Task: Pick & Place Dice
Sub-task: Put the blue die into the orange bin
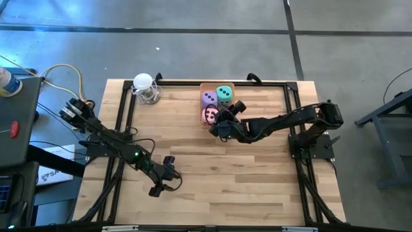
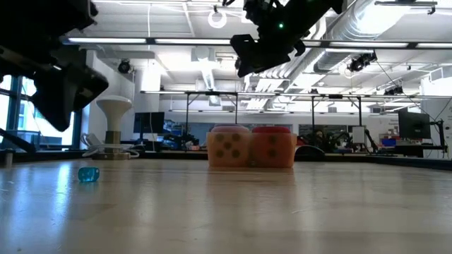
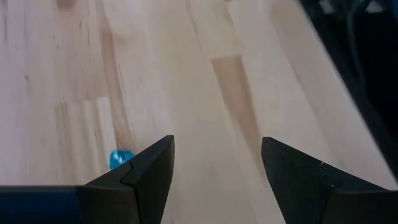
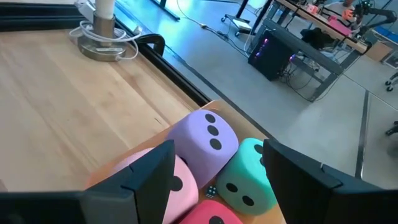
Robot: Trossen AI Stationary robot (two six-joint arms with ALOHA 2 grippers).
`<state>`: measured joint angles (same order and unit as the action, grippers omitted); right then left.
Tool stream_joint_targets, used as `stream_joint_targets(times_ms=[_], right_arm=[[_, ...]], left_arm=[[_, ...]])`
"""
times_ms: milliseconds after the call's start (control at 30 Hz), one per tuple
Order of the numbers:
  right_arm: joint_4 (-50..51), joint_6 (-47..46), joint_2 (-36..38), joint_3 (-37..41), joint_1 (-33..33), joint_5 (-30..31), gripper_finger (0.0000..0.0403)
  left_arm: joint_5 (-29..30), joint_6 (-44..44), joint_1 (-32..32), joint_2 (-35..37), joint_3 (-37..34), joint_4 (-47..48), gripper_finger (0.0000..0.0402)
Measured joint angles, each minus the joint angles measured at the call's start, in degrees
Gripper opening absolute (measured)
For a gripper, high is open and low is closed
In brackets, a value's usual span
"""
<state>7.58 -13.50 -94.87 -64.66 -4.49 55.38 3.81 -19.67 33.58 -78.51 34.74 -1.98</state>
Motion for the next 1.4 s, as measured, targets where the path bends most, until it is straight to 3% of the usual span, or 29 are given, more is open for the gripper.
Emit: stream_joint_targets(times_ms=[300, 600, 900, 1400], right_arm=[[0.21, -0.35, 0.0, 0.0, -0.02, -0.83, 0.0235], [0.31, -0.39, -0.02, 0.0, -0.02, -6.76, 0.0235], [0.36, -0.27, -0.04, 0.0, -0.02, -12.38, 0.0235], [0.28, -0.17, -0.04, 0.0, -0.02, -13.84, 0.0235]], left_arm=[[-0.48, -0.93, 1.5, -3.07, 0.0, 0.18, 0.0234], [0.83, 5.96, -1.21, -3.05, 0.0, 0.96, 0.0234], [3.94, 7.06, -4.05, -3.03, -0.06, 4.32, 0.0234], [7.76, 8.93, -4.8, -3.03, -0.11, 4.06, 0.0234]])
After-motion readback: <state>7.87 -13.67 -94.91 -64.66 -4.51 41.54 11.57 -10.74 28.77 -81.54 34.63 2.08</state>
